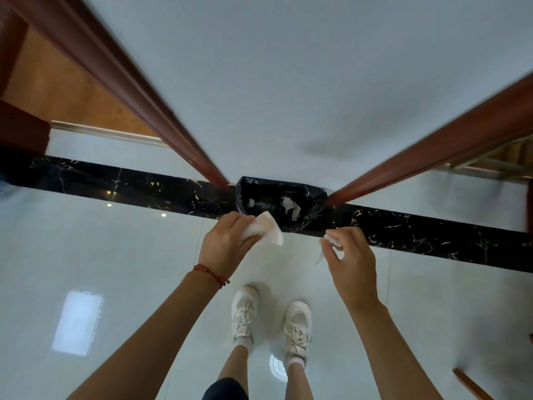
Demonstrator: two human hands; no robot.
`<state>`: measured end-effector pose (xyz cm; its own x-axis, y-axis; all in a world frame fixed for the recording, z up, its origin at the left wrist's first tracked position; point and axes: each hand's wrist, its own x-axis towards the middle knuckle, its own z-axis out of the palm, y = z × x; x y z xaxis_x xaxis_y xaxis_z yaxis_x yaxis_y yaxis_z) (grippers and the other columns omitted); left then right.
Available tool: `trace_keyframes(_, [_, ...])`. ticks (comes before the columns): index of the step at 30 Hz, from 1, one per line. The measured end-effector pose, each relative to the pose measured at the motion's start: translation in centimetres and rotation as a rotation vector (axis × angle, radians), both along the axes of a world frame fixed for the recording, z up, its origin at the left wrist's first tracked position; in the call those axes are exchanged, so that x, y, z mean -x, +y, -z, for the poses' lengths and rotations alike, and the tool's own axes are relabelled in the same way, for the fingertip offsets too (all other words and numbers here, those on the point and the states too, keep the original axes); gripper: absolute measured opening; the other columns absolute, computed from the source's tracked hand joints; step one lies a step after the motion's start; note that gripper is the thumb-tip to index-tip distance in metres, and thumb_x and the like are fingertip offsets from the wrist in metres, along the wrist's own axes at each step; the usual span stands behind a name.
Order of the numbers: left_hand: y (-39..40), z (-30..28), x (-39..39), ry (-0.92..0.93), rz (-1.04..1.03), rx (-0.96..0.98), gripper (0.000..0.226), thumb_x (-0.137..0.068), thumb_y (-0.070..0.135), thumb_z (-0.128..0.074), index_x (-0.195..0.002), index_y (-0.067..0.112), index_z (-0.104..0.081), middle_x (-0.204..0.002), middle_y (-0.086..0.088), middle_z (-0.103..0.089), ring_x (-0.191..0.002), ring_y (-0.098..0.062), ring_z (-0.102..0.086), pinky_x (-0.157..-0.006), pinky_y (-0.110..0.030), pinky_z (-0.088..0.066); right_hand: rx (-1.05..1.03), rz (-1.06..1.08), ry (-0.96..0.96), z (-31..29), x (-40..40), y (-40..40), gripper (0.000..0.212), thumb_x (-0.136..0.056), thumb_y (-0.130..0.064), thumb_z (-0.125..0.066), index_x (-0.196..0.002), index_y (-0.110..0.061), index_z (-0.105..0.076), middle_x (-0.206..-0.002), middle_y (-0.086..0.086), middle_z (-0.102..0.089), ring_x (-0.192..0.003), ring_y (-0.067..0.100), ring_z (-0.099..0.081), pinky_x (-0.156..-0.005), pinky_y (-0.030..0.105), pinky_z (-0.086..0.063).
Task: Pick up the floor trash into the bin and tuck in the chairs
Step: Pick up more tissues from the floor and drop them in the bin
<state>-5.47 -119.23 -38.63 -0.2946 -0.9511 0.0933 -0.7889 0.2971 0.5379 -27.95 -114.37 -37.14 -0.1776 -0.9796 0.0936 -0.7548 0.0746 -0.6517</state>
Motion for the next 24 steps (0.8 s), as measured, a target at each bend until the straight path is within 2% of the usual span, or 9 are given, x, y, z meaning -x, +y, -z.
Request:
trace_keyframes(4, [-1.5,4.6,0.5,-0.049,0.008,-0.059,0.029,-0.076,0.028,-0.065,-0.090,0.003,-0.068,-0.077,-0.012,-0.062,-0.066,-0.026,-0.059,-0.052,-0.029,-0.051,-0.019,0.018,0.006,3.0,0.8,0.2,0.016,-0.074,-0.003,-0.074,-0.087,0.000,-0.065,-0.087,0.014,-0.061,-0.071,0.014,-0.056,-0.064,0.020,-0.047])
trace_keyframes(7, [-3.3,7.5,1.1,-0.059,0.004,-0.085,0.025,-0.074,0.018,-0.073,-0.089,0.000,-0.067,-0.077,-0.014,-0.060,-0.066,-0.029,-0.059,-0.051,-0.033,-0.052,-0.049,0.010,0.020,4.7,0.9,0.6,0.016,-0.073,-0.004,-0.074,-0.086,-0.002,-0.065,-0.086,0.013,-0.062,-0.071,0.011,-0.054,-0.064,0.013,-0.043])
trace_keyframes(11, [-5.7,9.7,2.3,-0.072,-0.004,-0.112,0.037,-0.078,0.031,-0.051,-0.091,0.001,-0.066,-0.077,-0.013,-0.060,-0.068,-0.030,-0.060,-0.051,-0.033,-0.051,-0.070,-0.020,0.020,6.6,0.7,0.9,0.017,-0.072,-0.003,-0.075,-0.086,-0.003,-0.065,-0.084,0.011,-0.062,-0.068,0.014,-0.059,-0.062,0.020,-0.049])
trace_keyframes(12, [-6.2,10.0,2.6,-0.080,0.000,-0.115,0.038,-0.077,0.031,-0.051,-0.093,0.000,-0.066,-0.078,-0.014,-0.061,-0.070,-0.032,-0.060,-0.054,-0.036,-0.053,-0.073,-0.022,0.014,7.0,0.7,0.9,0.017,-0.072,-0.003,-0.075,-0.086,-0.003,-0.065,-0.084,0.011,-0.062,-0.068,0.016,-0.061,-0.062,0.020,-0.049])
trace_keyframes(14, [-7.0,10.9,3.0,-0.140,0.009,-0.117,0.039,-0.077,0.027,-0.061,-0.103,-0.002,-0.063,-0.091,-0.019,-0.063,-0.082,-0.037,-0.061,-0.071,-0.046,-0.052,-0.072,-0.015,0.011,7.6,0.6,0.7,0.015,-0.074,-0.006,-0.073,-0.086,-0.004,-0.065,-0.085,0.010,-0.063,-0.068,0.016,-0.062,-0.062,0.020,-0.049])
trace_keyframes(16, [-7.5,11.4,3.2,-0.211,0.009,-0.137,0.049,-0.075,0.024,-0.071,-0.116,-0.001,-0.058,-0.113,-0.022,-0.059,-0.103,-0.040,-0.056,-0.088,-0.053,-0.043,-0.074,-0.011,0.015,8.0,0.4,0.3,0.015,-0.074,-0.006,-0.074,-0.086,-0.002,-0.066,-0.086,0.012,-0.063,-0.069,0.018,-0.063,-0.064,0.021,-0.050])
trace_keyframes(17, [-7.5,11.4,3.1,-0.234,0.010,-0.143,0.053,-0.077,0.028,-0.069,-0.120,0.000,-0.055,-0.119,-0.023,-0.056,-0.110,-0.040,-0.052,-0.093,-0.054,-0.040,-0.075,-0.014,0.019,8.2,0.3,0.1,0.016,-0.073,-0.004,-0.074,-0.086,-0.002,-0.065,-0.086,0.013,-0.063,-0.069,0.018,-0.063,-0.065,0.021,-0.049])
trace_keyframes(20, [-6.6,10.8,2.4,-0.254,0.011,-0.152,0.058,-0.082,0.042,-0.047,-0.123,0.001,-0.054,-0.125,-0.021,-0.054,-0.116,-0.038,-0.048,-0.099,-0.054,-0.035,-0.077,-0.024,0.010,9.0,-0.2,-0.5,0.012,-0.077,-0.007,-0.070,-0.087,-0.002,-0.065,-0.087,0.012,-0.062,-0.069,0.017,-0.061,-0.063,0.019,-0.047])
trace_keyframes(24, [-3.9,10.1,0.8,-0.222,-0.022,-0.130,0.055,-0.085,0.041,-0.044,-0.125,0.004,-0.052,-0.126,-0.020,-0.054,-0.121,-0.036,-0.044,-0.103,-0.051,-0.031,-0.072,-0.064,-0.026,10.8,-0.8,-2.0,0.011,-0.080,-0.011,-0.066,-0.086,-0.002,-0.065,-0.086,0.011,-0.060,-0.070,0.020,-0.062,-0.059,0.023,-0.051])
